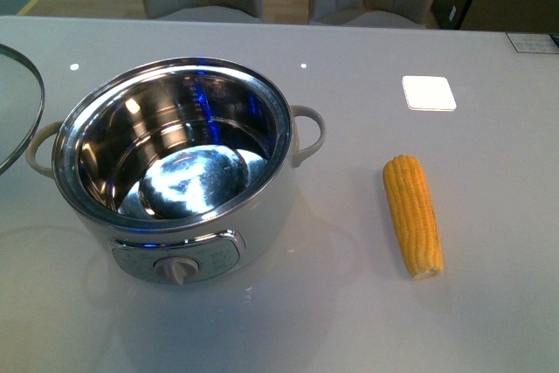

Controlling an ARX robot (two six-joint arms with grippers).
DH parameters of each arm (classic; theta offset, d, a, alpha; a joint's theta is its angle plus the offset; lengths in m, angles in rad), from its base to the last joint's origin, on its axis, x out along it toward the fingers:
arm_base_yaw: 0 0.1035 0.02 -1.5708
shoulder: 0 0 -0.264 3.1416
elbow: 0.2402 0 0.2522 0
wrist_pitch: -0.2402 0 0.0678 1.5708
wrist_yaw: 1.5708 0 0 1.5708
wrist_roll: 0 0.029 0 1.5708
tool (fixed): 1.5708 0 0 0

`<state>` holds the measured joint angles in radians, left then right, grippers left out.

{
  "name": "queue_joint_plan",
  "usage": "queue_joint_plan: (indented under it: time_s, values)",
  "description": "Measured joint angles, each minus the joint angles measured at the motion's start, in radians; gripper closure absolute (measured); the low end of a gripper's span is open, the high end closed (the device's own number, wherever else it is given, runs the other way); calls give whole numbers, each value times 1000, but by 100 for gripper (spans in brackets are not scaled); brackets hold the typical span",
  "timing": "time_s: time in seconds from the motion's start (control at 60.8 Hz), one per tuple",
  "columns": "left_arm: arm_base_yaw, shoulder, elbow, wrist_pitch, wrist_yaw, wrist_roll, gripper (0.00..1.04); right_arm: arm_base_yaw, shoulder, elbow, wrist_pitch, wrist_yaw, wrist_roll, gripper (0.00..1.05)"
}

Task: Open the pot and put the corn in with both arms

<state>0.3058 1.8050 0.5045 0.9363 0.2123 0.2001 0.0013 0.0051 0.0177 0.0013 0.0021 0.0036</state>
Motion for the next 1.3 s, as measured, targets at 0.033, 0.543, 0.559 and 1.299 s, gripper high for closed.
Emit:
queue_joint_plan:
  time_s: [0.033, 0.543, 0.559, 1.299]
  values:
    - [16, 28, -5, 21, 8, 3, 63, 0, 0, 0, 0, 0, 0, 9]
    - [185, 262, 21, 148, 89, 40, 63, 0, 0, 0, 0, 0, 0, 9]
    - [190, 277, 27, 153, 92, 44, 63, 0, 0, 0, 0, 0, 0, 9]
    - [231, 591, 178, 280, 150, 86, 63, 0, 0, 0, 0, 0, 0, 9]
